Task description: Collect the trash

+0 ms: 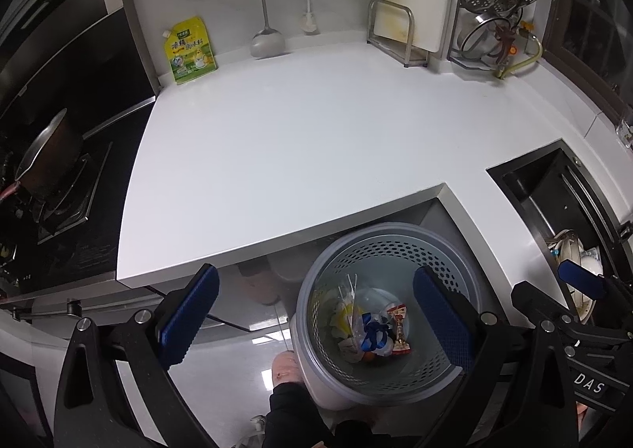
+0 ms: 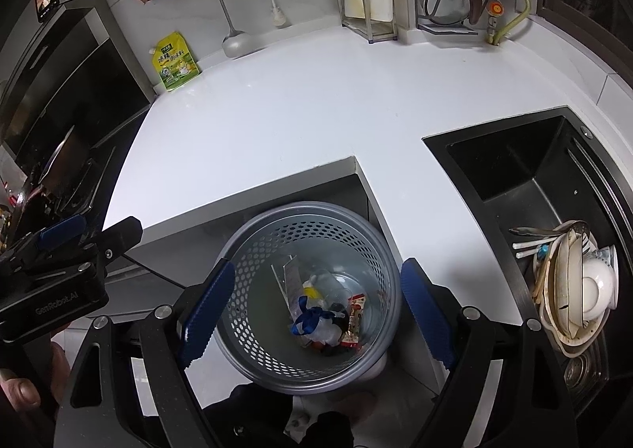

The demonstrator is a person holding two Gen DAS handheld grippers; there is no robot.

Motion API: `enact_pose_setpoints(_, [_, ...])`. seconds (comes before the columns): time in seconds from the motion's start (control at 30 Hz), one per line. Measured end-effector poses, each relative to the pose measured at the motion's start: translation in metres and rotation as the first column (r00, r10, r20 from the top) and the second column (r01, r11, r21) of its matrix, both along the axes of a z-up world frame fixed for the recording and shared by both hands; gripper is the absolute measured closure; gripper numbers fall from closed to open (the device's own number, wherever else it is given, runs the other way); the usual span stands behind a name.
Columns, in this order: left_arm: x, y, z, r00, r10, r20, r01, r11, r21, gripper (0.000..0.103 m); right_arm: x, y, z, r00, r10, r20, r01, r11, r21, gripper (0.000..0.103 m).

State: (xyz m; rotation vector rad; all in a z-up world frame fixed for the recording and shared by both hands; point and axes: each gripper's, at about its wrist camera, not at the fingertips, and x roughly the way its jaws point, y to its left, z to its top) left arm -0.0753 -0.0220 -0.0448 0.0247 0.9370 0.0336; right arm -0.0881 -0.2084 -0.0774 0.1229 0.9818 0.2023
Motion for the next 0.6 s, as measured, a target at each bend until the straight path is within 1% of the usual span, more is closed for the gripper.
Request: enact_pose_setpoints(0.6, [-0.0013,0.0008,0.0008,1.0,-0.002,0.002,0.002,1.0,0.015,0.006,-0.0033,0.0071,0.0038,1.0,0.018,0.019,-0.018,1.0,-0.017,0.021])
